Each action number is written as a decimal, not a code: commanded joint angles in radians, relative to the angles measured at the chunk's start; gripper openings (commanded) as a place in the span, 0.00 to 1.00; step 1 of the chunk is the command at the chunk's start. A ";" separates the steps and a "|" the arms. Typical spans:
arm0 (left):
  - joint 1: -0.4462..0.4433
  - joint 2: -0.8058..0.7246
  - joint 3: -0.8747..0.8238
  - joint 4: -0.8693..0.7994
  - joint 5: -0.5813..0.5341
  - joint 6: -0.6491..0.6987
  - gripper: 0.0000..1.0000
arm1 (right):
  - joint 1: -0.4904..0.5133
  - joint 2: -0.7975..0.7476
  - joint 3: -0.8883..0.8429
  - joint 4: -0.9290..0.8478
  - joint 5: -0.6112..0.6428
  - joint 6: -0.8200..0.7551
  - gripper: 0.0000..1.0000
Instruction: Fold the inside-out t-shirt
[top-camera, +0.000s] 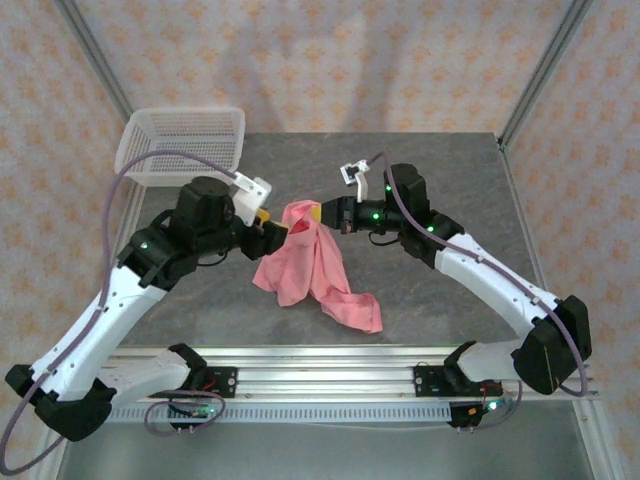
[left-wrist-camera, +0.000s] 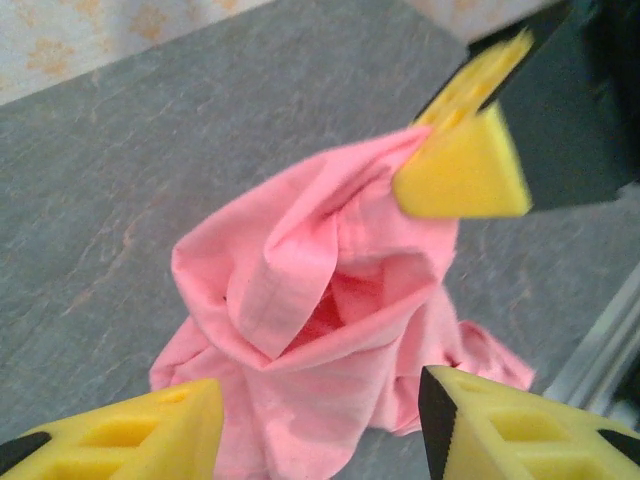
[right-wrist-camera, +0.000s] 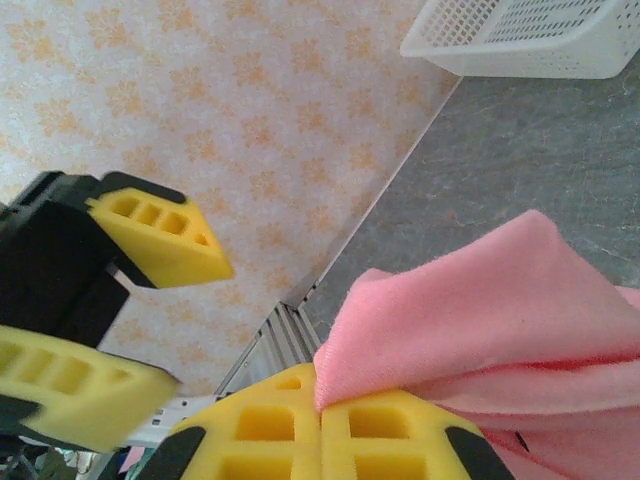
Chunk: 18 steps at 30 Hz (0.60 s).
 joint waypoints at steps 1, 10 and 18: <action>-0.037 0.070 -0.038 0.053 -0.189 0.058 0.55 | -0.004 -0.012 0.049 0.038 -0.033 0.008 0.00; -0.039 0.229 -0.014 0.216 -0.246 -0.004 0.63 | -0.004 -0.007 0.065 0.026 -0.046 0.016 0.00; -0.034 0.187 0.004 0.227 -0.364 -0.033 0.44 | -0.005 -0.030 0.034 -0.006 -0.045 -0.008 0.00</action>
